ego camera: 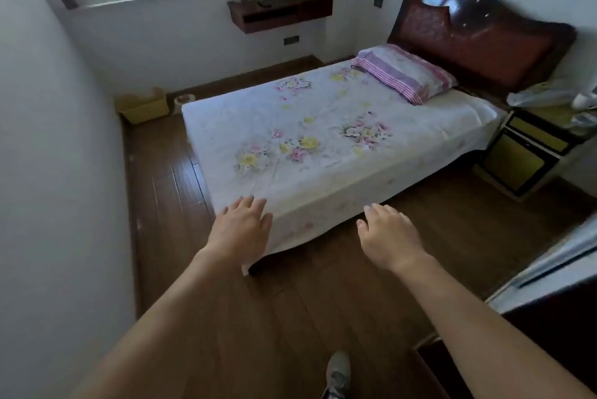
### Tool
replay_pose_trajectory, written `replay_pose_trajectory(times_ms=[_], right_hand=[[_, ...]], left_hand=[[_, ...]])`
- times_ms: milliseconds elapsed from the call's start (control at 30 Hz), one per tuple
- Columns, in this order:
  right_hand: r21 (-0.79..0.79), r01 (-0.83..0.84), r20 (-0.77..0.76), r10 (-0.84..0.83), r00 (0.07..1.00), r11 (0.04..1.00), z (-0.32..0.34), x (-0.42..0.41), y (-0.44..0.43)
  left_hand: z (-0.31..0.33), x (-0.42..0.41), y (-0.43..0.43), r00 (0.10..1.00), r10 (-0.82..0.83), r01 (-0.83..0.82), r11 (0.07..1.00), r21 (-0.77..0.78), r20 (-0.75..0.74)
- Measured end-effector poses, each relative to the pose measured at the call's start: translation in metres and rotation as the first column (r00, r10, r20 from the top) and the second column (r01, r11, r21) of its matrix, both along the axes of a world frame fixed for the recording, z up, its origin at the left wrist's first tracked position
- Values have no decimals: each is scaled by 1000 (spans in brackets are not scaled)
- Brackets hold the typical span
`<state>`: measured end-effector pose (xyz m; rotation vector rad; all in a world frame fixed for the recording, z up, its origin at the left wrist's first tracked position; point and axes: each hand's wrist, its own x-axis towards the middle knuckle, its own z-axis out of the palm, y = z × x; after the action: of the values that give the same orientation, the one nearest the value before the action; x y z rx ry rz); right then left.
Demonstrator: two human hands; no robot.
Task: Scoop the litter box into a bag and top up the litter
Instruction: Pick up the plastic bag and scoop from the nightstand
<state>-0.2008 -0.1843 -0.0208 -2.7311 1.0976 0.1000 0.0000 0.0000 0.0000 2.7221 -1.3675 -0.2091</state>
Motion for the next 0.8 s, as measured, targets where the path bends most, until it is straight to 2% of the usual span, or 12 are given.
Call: replay_pose_trajectory(times_ms=[233,500,667,800], right_hand=[[30,-9,38,8,999,999,7,36,-119],[37,104,2,-104,995,994,5,49,-235],[-1,234,-30,-234,972,972,-3,58,-318],[-24,349,-56,-349,935,937,0,63,-389]], left_hand=[[14,38,-116,998,-43,42,998,38,44],[5,76,-250,994,-108,107,992,66,10],[-10,107,-369,976,-215,216,976,29,-27],[-21,127,-483,930,-365,367,930,33,-52]])
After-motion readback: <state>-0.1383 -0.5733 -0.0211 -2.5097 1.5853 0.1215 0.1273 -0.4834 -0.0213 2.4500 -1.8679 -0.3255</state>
